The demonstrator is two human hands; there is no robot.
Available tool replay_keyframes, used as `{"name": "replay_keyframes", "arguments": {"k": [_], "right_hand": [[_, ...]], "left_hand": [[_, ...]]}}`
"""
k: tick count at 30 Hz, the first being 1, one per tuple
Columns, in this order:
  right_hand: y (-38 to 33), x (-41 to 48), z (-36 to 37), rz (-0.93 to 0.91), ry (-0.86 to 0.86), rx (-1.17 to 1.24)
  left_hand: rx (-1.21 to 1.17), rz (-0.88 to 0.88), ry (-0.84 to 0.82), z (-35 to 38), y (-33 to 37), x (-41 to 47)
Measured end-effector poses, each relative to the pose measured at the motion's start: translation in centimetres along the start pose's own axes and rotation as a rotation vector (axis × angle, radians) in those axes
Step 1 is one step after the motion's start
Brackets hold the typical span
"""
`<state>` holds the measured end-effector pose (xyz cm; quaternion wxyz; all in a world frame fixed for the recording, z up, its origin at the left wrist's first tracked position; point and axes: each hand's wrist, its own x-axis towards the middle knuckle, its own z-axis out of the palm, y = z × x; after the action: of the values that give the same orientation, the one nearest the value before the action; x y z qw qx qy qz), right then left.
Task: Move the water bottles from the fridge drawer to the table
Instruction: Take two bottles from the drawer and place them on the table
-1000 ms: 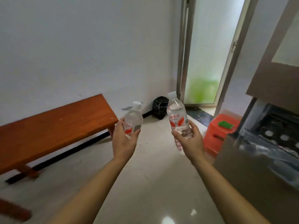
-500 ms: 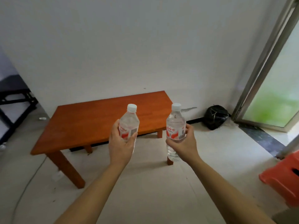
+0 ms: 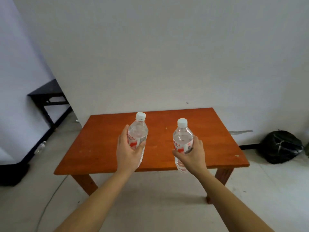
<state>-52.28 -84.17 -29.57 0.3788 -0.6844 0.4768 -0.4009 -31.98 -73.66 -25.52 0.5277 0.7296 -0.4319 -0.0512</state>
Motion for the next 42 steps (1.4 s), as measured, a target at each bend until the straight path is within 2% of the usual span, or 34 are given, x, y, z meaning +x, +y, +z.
{"name": "replay_keyframes", "arguments": {"k": [9,13,16,21,25,30,35,42], "right_hand": [[-2.2,19.8,7.5,-0.066,-0.045,-0.025],[-1.9,25.8,11.6,-0.077,-0.077,-0.148],[-0.7,29.8,15.0,-0.072,-0.082,-0.251],[2.2,36.8,21.3,0.029,-0.059,-0.272],[4.1,42.6,26.7,0.146,-0.060,-0.264],[6.6,48.5,33.1,0.205,-0.081,-0.343],[9.0,52.3,37.4,0.264,-0.122,-0.335],[10.7,54.7,39.8,0.314,-0.203,-0.247]], "left_hand": [[0.112,0.013,0.086,3.9,-3.6,18.5],[0.147,0.012,0.050,5.5,-7.4,25.1],[0.119,-0.055,0.041,7.2,-10.8,29.4],[0.081,-0.148,-0.069,10.6,-18.1,37.9],[0.096,-0.165,-0.201,13.5,-23.6,44.0],[0.102,-0.197,-0.328,16.7,-30.0,49.8],[0.072,-0.255,-0.386,19.3,-33.8,52.8],[0.042,-0.310,-0.490,20.9,-36.0,55.0]]}}
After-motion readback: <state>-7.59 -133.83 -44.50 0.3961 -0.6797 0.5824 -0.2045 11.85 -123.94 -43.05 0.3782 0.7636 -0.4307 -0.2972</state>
